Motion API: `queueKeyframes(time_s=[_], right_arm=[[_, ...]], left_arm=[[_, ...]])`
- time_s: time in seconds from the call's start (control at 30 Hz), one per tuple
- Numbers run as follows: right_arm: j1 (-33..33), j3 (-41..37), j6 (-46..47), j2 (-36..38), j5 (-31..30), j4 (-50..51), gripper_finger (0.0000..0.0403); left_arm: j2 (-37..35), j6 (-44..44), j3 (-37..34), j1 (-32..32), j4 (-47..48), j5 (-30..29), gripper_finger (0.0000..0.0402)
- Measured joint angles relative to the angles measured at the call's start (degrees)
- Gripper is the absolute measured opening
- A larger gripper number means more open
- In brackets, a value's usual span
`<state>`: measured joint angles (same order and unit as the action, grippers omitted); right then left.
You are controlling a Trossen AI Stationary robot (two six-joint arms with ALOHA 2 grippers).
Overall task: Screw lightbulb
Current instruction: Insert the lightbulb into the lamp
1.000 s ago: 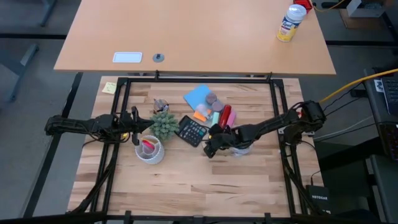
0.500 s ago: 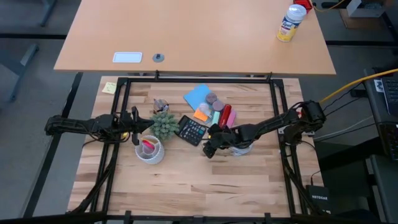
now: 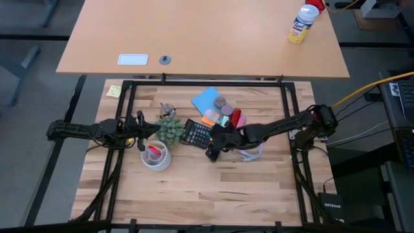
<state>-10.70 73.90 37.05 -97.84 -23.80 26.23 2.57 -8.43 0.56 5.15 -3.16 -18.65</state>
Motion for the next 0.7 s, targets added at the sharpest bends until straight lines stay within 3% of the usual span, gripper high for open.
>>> queueKeyframes(time_s=[0.1, 0.17, 0.5, 0.7], right_arm=[[1.15, 0.35, -1.55, 0.18, -5.86, 0.33, 0.0247], [3.02, 0.31, -1.72, -0.21, -6.08, 1.20, 0.0247], [14.92, 0.32, -2.41, -4.64, 4.05, 4.84, 0.0247], [17.81, 0.34, -11.84, -9.02, 13.40, 5.65, 0.0247]], left_arm=[[0.02, -0.04, -0.02, 0.00, -0.01, 0.00, 0.0022], [0.04, -0.10, -0.02, 0.00, -0.02, 0.00, 0.0022], [0.07, -0.13, -0.02, 0.00, -0.02, -0.02, 0.0022], [0.07, -0.13, 0.00, 0.00, -0.02, -0.01, 0.0021]])
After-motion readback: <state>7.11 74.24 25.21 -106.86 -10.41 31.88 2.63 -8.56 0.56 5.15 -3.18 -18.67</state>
